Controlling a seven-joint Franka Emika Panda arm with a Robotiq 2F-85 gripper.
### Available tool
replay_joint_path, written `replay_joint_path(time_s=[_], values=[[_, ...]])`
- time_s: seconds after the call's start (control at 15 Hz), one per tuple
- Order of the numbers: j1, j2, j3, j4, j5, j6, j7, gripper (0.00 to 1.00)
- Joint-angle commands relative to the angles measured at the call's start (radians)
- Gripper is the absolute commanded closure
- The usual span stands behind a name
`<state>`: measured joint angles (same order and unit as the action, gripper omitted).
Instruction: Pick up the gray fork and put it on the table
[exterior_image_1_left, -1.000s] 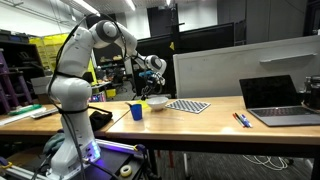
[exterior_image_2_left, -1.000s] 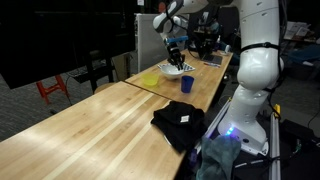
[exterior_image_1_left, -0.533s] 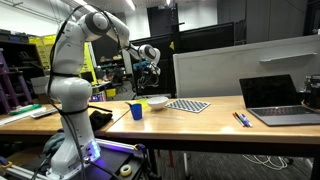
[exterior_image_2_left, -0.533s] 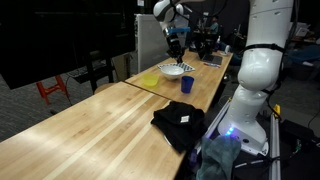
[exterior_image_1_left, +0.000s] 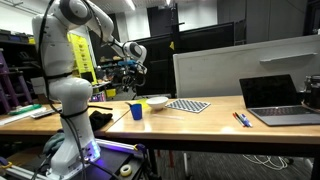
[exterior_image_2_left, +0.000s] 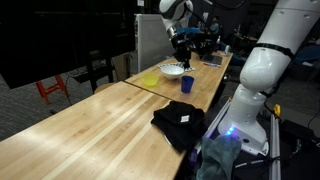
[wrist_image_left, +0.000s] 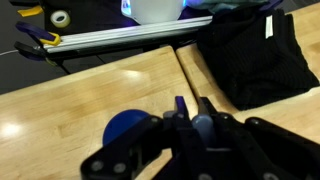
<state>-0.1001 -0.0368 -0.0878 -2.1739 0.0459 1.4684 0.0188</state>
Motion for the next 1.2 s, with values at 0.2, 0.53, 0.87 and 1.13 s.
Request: replay_joint_path(time_s=[0.2,0.53,0.87,1.13], values=[[0.107,-0.255,0.106,-0.301,-0.010,0.084,-0.015,0.95],[0.179,-0.283,0.172,-0.357,0.003,0.114,-0.017,0.95],[0.212,-0.220,0.187,-0.344,0.019,0.176,-0.048,0.95],[0.219,-0.163,0.186,-0.336,0.040,0.231,-0.087,0.95]])
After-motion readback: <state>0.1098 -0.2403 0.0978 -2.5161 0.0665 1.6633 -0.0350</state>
